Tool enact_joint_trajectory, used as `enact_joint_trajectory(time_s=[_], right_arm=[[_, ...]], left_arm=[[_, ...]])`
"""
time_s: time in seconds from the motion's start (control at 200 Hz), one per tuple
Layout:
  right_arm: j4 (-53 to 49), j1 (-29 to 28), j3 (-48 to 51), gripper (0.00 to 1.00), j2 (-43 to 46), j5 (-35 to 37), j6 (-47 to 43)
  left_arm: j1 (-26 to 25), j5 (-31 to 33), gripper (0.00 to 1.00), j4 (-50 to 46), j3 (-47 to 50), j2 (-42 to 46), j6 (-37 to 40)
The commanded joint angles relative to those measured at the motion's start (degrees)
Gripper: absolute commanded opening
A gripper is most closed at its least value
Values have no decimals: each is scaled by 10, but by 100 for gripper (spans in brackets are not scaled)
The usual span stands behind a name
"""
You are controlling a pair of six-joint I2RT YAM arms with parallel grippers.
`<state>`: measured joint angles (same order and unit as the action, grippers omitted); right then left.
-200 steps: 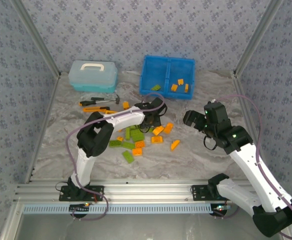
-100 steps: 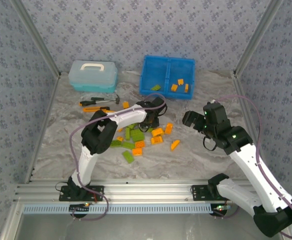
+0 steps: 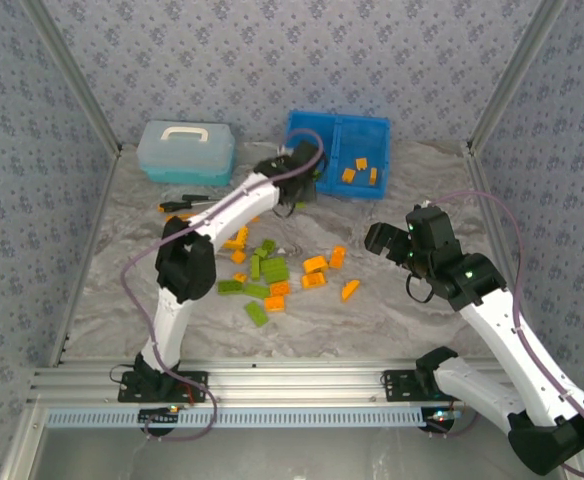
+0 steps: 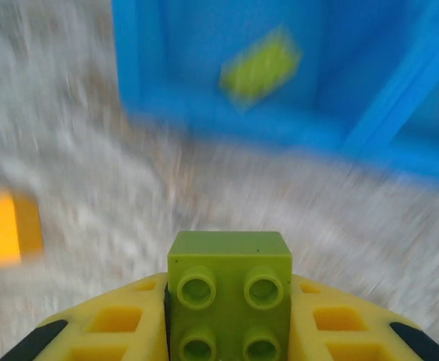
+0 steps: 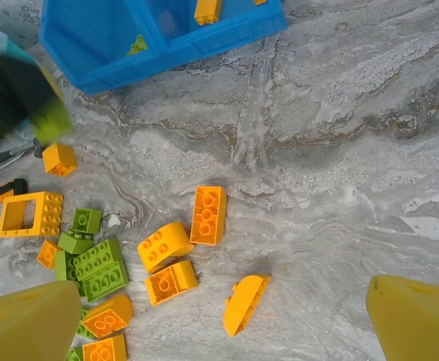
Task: Sort the legos into containers by color
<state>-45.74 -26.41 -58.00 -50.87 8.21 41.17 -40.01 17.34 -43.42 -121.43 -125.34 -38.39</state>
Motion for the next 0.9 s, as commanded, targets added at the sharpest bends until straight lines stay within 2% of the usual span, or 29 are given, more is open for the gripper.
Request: enact_joint_trajectory(time_s=[0.0, 0.195, 0.365, 0.495, 0.56, 0.71, 0.894], right_arm=[[-21, -3, -4, 100, 10, 15, 6], [-25, -4, -4, 100, 10, 12, 9], [-25, -4, 3, 100, 8, 4, 7], [-26, -5, 8, 100, 7, -7, 11], [-31, -5, 9, 100, 9, -10, 11], [-34, -5, 12, 100, 20, -4, 15], [-28, -5, 11, 100, 18, -3, 15]], left_arm=[[20, 45, 24, 14, -98, -51, 80], [44, 19, 23, 65, -250, -154, 130], [46, 0, 24, 166, -272, -205, 160], [46, 5, 26, 189, -309, -251, 163], [46, 9, 31, 186, -326, -268, 163], [45, 8, 54, 185, -329, -266, 158], [44, 6, 57, 138, -331, -211, 144]])
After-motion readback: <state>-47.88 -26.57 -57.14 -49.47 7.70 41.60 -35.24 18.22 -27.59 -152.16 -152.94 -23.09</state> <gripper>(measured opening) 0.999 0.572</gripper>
